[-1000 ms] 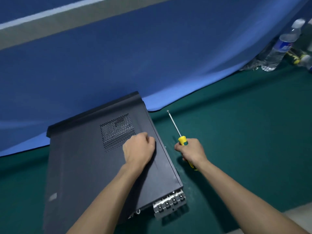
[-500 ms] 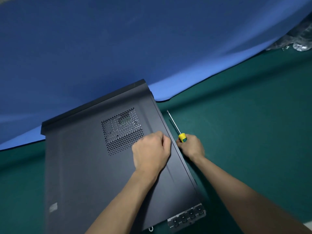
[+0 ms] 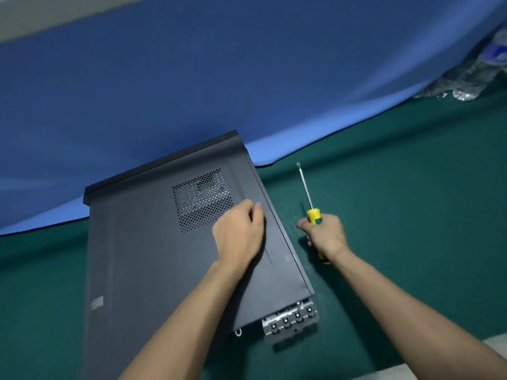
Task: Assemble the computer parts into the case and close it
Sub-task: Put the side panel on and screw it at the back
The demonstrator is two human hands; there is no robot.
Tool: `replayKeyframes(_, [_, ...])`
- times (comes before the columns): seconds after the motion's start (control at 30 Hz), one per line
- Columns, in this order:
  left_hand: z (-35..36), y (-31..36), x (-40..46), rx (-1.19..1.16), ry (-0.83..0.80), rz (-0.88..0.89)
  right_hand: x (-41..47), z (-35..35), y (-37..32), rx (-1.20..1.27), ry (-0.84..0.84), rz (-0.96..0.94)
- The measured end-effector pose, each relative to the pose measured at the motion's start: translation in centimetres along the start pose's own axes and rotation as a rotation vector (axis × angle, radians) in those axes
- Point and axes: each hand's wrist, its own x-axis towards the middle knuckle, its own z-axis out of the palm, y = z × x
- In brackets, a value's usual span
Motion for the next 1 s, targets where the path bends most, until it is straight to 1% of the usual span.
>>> replayKeyframes(0.07, [-1.0, 0.6, -1.1, -0.115, -0.059, -0.117, -2.5, -1.9, -0.9, 0.076, 0.006, -0.066])
replayKeyframes(0.17, [-3.4, 2.7, -3.8, -0.476, -0.222, -0.219, -6.9, -4.0, -2.5, 0.174, -0.019, -0.148])
replayKeyframes(0.27, [-6.0, 5.0, -7.1, -0.728, -0.405, -0.266, -12.1, -4.9, -3.7, 0.211, -0.070, -0.247])
replayKeyframes(0.33, [-7.7, 6.1, -9.4, -0.829, -0.438, -0.269, -15.4, -5.1, -4.1, 0.227, -0.121, -0.304])
replayKeyframes(0.4, [-9.2, 6.5, -11.6, -0.859, -0.427, -0.273, -18.3, -5.3, -4.1, 0.261, -0.162, -0.345])
replayKeyframes(0.47, [-10.5, 6.6, -14.1, -0.799, -0.416, -0.271, -20.9, -5.4, -3.9, 0.287, -0.182, -0.380])
replayKeyframes(0.53, [-11.5, 6.5, -16.4, -0.798, -0.403, -0.281, -23.0, -5.4, -3.6, 0.318, -0.222, -0.396])
replayKeyframes(0.67, [-13.0, 5.9, -19.9, -0.951, -0.385, -0.374, -26.3, -5.1, -2.9, 0.357, -0.339, -0.390])
replayKeyframes(0.77, [-13.6, 5.4, -21.6, -1.123, -0.376, -0.441, -27.7, -5.0, -2.5, 0.342, -0.352, -0.407])
replayKeyframes(0.83, [-13.8, 5.1, -22.4, -1.181, -0.310, -0.451, -28.1, -4.9, -2.1, 0.320, -0.339, -0.421])
replayKeyframes(0.9, [-14.1, 4.8, -23.0, -1.219, -0.217, -0.451, -28.4, -4.7, -1.7, 0.205, -0.328, -0.463])
replayKeyframes(1.0, [-14.7, 3.6, -23.7, -1.349, -0.066, -0.523, -28.7, -4.2, -1.0, 0.092, -0.386, -0.533])
